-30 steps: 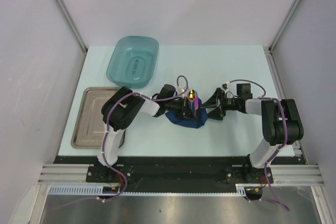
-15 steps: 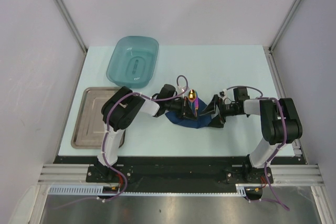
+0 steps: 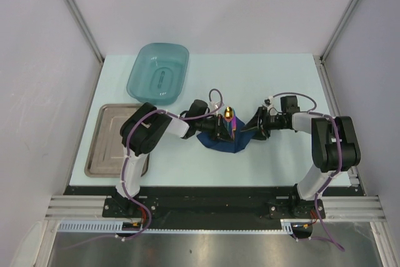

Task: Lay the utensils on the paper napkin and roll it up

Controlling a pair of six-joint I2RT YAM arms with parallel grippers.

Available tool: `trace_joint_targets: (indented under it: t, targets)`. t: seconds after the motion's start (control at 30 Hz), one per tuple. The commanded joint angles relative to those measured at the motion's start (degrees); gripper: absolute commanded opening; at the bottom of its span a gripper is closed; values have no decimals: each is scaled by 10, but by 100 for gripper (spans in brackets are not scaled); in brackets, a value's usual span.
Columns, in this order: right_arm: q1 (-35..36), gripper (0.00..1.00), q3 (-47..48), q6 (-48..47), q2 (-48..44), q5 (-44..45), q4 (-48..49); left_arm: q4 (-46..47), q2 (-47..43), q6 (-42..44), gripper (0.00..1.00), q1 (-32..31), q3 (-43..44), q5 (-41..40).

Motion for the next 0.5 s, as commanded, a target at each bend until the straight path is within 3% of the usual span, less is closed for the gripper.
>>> trace_joint_targets:
  t: [0.0,0.03,0.1,0.3,0.47]
  targets:
    - [23,45,33,-50,-11,24,-42,13,1,3,1,7,6,-11]
    - [27,38,35,-56,-9,28,-49,13,0,3,1,7,7,-11]
    - [39,36,39,-68,-6,37,-66,13,-1,2,1,8,7,-9]
    - [63,14,58,-71,5,53,-74,12,-7,3,1,13,5,-9]
    - [79,7,65,-25,35,47,-31,13,-14,2,1,14,3,-5]
